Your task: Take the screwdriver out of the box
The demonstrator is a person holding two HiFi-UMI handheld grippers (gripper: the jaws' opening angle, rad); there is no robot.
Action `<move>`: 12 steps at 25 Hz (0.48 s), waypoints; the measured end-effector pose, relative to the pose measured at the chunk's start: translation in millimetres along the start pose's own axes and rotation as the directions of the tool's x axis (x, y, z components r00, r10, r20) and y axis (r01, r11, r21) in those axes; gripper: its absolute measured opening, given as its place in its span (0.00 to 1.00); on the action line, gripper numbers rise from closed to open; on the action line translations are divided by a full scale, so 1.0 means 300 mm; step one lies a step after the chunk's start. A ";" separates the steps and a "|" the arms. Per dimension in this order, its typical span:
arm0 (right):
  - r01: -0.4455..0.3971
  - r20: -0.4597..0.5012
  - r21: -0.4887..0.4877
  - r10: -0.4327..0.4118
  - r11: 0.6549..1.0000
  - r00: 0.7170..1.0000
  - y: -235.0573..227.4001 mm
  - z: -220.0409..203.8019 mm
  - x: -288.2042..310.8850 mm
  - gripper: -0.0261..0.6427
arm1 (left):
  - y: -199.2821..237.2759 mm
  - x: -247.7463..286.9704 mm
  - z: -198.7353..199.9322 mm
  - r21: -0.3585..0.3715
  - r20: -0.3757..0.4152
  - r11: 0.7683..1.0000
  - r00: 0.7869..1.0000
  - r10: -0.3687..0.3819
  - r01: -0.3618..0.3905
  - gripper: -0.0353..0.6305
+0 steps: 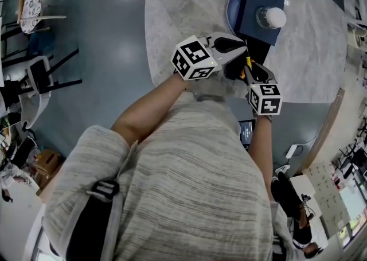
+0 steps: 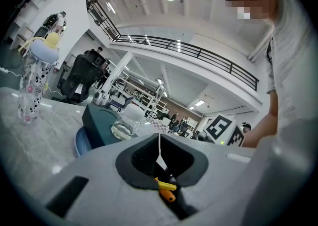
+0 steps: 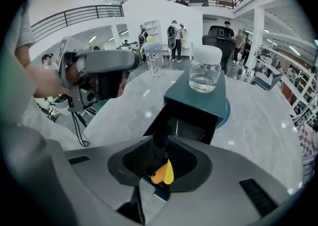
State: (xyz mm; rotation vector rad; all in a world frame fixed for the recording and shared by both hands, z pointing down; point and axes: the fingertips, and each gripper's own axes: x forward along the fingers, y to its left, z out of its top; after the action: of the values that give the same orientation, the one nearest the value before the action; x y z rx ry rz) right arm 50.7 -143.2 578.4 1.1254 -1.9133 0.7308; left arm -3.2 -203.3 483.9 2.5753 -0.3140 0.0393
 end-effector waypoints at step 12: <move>0.113 -0.151 -0.064 -0.121 0.992 0.981 -0.047 -0.038 0.095 0.19 | 0.016 -0.004 0.005 -0.002 -0.003 1.000 1.000 -0.005 0.005 0.09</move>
State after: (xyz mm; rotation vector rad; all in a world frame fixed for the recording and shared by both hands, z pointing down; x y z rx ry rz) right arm 58.5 -153.2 609.8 1.1046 -1.7123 0.6765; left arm -5.4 -207.7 485.0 2.5739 -0.3068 0.0408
